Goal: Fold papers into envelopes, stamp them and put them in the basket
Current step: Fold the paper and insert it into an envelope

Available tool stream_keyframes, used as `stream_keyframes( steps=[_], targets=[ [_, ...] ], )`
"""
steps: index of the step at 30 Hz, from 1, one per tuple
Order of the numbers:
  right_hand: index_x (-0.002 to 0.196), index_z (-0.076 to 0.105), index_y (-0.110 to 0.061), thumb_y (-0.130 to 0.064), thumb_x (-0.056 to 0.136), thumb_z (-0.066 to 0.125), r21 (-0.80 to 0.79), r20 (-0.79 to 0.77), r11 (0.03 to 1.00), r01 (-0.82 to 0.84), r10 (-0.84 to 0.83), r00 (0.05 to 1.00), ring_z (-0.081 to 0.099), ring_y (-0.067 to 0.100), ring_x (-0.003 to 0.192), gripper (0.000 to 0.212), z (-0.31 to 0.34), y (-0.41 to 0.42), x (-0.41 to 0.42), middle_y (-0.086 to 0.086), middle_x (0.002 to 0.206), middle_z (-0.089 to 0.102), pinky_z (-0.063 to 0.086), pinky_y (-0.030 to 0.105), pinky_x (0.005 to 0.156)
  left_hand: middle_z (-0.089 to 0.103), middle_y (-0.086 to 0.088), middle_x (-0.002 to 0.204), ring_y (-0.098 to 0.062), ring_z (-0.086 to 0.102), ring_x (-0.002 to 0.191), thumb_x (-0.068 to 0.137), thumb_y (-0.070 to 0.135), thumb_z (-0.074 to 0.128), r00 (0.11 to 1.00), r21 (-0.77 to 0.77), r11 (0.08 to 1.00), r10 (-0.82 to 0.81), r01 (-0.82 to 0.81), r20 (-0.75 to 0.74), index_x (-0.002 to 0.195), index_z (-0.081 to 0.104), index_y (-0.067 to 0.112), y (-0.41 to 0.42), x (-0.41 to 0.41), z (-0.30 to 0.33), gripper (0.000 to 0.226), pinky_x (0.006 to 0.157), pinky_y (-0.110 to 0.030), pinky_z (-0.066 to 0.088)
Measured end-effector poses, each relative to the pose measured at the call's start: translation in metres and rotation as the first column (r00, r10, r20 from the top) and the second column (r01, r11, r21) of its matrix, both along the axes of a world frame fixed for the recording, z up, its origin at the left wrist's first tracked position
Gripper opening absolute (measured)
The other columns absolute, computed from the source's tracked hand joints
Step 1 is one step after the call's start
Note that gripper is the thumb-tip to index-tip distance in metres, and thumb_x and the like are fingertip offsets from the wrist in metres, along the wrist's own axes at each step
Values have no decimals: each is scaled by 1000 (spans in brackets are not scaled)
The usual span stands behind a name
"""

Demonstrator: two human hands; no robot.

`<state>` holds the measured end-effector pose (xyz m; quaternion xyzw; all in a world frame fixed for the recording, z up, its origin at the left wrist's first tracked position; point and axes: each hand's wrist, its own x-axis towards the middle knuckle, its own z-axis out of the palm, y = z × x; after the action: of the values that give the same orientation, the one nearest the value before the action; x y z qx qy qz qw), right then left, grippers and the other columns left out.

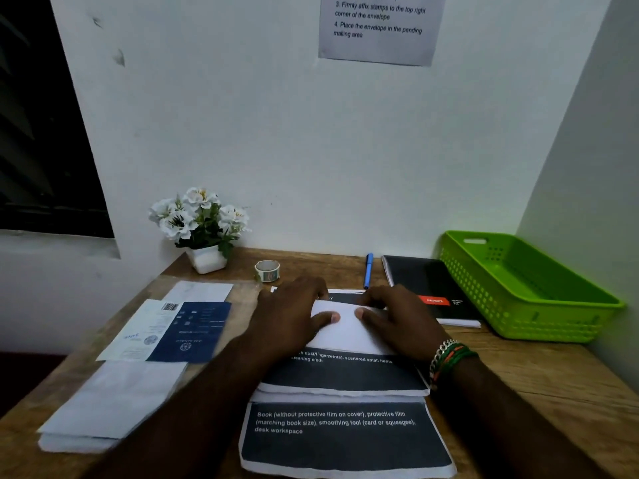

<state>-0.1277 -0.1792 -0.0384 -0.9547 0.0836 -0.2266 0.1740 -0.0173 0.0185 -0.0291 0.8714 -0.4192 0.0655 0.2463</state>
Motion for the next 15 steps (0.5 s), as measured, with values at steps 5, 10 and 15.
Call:
stream_keyframes(
  steps=[5,10,15],
  targets=[
    [86,68,-29,-36,89,70,96,70,994,-57,50,996,63,6,85,8,0,5,1,-14,85,70,48,31,78,65,19,113,-10,56,114,100,51,50,997,-95,994,56,-50,58,102,58,40,-12,-8,0,13,104,-49,34],
    [84,70,-24,-29,90,73,157,108,980,-124,108,988,63,1,81,9,3,5,0,-15,80,70,47,24,77,67,20,110,-10,57,110,101,56,46,995,-28,996,86,-85,48,99,57,44,-8,0,3,17,103,-49,27],
    [80,71,-26,-26,90,74,182,88,973,-139,125,988,61,-5,78,11,5,-9,-3,-16,78,69,42,14,74,69,17,101,-11,59,109,101,58,45,990,30,989,143,-144,9,98,61,43,11,18,4,22,102,-49,27]
  ],
)
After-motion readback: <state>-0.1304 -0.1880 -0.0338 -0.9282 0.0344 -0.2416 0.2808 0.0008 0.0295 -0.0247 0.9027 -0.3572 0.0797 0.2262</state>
